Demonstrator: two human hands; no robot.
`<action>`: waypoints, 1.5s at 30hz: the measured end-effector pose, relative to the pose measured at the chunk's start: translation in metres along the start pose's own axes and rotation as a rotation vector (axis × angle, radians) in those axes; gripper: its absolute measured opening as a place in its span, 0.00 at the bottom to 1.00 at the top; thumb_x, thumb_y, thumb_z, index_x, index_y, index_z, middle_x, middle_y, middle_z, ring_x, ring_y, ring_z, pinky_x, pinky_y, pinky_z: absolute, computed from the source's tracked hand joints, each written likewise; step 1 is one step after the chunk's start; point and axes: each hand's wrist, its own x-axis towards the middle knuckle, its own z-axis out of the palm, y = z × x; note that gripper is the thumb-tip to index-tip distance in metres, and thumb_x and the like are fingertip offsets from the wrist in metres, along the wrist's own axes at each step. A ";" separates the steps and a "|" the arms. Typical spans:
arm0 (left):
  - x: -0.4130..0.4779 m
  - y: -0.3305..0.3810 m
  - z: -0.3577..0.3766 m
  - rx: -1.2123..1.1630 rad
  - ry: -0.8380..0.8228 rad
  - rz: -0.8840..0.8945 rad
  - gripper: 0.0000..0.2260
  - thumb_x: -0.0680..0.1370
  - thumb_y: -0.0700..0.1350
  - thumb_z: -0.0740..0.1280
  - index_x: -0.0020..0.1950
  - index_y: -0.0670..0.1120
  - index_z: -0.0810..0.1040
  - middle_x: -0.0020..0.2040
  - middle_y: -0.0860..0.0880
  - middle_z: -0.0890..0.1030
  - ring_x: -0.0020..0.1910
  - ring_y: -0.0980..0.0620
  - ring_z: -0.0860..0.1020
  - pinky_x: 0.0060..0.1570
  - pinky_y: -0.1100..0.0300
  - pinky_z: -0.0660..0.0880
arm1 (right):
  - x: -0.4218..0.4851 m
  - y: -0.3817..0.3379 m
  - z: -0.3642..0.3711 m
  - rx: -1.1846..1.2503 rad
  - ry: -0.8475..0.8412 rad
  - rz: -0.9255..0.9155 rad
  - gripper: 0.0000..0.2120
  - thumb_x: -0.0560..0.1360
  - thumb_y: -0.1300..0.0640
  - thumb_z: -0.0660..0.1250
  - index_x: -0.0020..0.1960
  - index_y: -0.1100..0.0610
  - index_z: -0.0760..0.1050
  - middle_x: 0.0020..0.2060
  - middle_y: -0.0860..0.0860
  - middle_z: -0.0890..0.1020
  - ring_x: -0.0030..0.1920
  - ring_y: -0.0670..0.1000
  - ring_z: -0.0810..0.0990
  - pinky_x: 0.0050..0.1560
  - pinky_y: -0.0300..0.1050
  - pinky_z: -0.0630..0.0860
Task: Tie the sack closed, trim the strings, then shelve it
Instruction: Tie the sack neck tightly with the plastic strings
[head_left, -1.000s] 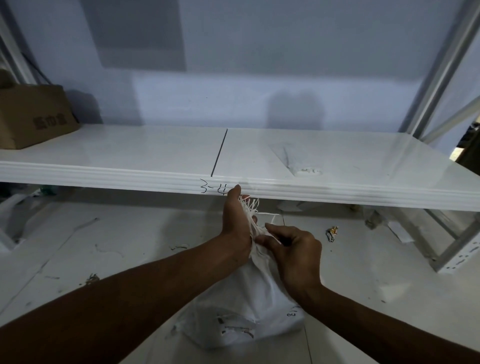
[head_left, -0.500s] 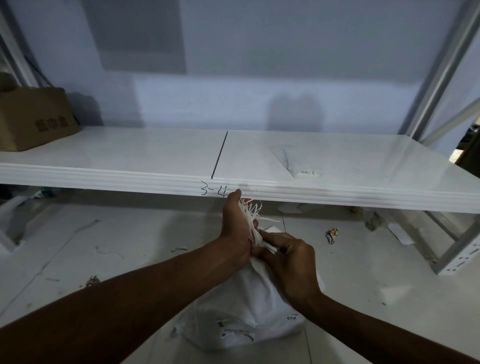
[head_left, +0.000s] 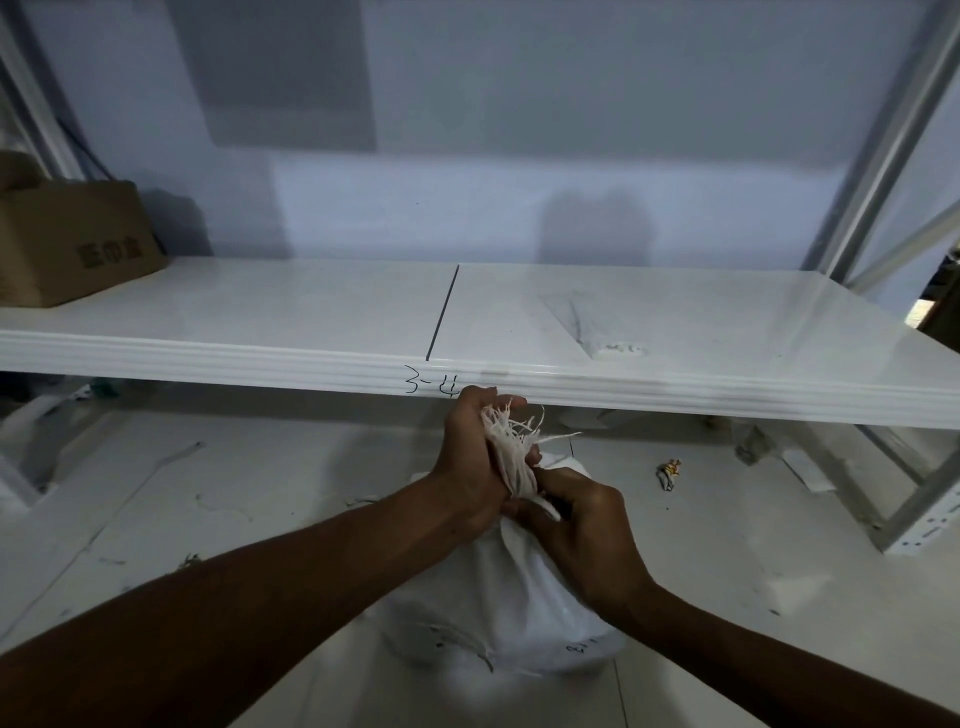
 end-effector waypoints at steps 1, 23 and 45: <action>0.000 0.000 0.000 0.012 -0.004 0.003 0.15 0.78 0.48 0.56 0.41 0.41 0.75 0.35 0.45 0.75 0.30 0.49 0.73 0.30 0.63 0.72 | 0.000 0.002 0.000 -0.011 -0.004 -0.009 0.08 0.73 0.55 0.73 0.51 0.54 0.85 0.42 0.43 0.86 0.43 0.38 0.82 0.43 0.25 0.71; 0.003 0.019 -0.008 0.187 -0.015 -0.024 0.09 0.78 0.45 0.58 0.50 0.43 0.76 0.42 0.43 0.78 0.36 0.45 0.76 0.39 0.57 0.71 | -0.001 0.012 0.006 0.131 0.001 0.138 0.17 0.74 0.50 0.72 0.38 0.65 0.81 0.32 0.61 0.81 0.34 0.61 0.79 0.37 0.60 0.75; 0.004 0.010 -0.083 1.446 -0.359 0.924 0.13 0.72 0.53 0.74 0.52 0.47 0.82 0.48 0.51 0.83 0.47 0.54 0.80 0.48 0.58 0.77 | 0.003 0.002 -0.011 0.412 -0.098 0.393 0.19 0.74 0.49 0.71 0.45 0.67 0.80 0.36 0.70 0.77 0.31 0.60 0.70 0.35 0.50 0.68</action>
